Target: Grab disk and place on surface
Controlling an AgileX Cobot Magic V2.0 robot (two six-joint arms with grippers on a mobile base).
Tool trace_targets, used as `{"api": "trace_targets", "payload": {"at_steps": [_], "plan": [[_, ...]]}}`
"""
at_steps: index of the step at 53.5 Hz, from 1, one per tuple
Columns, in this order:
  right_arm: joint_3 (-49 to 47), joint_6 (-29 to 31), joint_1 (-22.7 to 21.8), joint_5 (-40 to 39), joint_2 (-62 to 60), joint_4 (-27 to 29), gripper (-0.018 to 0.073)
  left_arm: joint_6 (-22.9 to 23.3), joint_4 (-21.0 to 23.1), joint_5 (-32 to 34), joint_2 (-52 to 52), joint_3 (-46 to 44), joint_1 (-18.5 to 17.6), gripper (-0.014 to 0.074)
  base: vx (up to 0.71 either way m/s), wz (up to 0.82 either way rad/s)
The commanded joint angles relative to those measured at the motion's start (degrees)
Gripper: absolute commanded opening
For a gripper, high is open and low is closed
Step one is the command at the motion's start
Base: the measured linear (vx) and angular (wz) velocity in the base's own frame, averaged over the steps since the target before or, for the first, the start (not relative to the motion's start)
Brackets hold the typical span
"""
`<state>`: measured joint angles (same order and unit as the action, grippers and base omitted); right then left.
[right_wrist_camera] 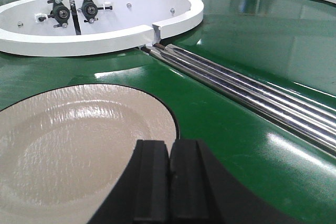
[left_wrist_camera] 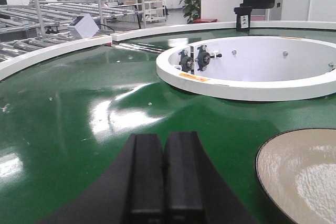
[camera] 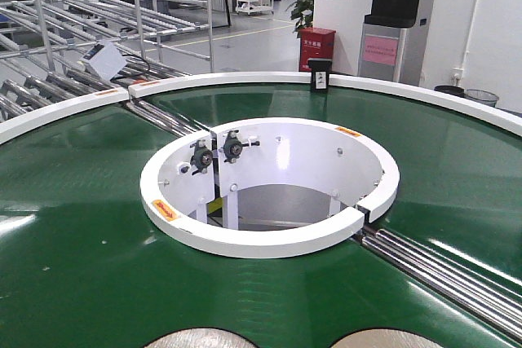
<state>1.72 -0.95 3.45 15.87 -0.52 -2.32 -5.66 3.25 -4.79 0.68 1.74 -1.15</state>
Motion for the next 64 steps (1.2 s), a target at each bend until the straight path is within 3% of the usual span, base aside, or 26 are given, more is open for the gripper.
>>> {"api": "trace_targets", "payload": {"at_steps": [1, 48, 54, 64], "plan": [[0.4, 0.1, 0.0, -4.6, -0.6, -0.3, -0.0008, 0.6, 0.0, 4.8, 0.7, -1.1, 0.0, 0.0001, 0.00, 0.00], [0.4, 0.1, 0.0, -5.4, -0.6, -0.8, -0.0008, 0.6, 0.0, 6.5, 0.7, -1.1, -0.1, 0.0001, 0.00, 0.00], [0.4, 0.1, 0.0, -12.0, -0.6, 1.2, -0.0008, 0.6, 0.0, 6.8, 0.7, -1.1, -0.1, 0.0001, 0.00, 0.00], [0.4, 0.1, -0.1, -25.4, -0.6, 1.1, -0.0008, 0.6, 0.0, 13.3, 0.7, -1.2, -0.1, 0.0001, 0.00, 0.00]]}}
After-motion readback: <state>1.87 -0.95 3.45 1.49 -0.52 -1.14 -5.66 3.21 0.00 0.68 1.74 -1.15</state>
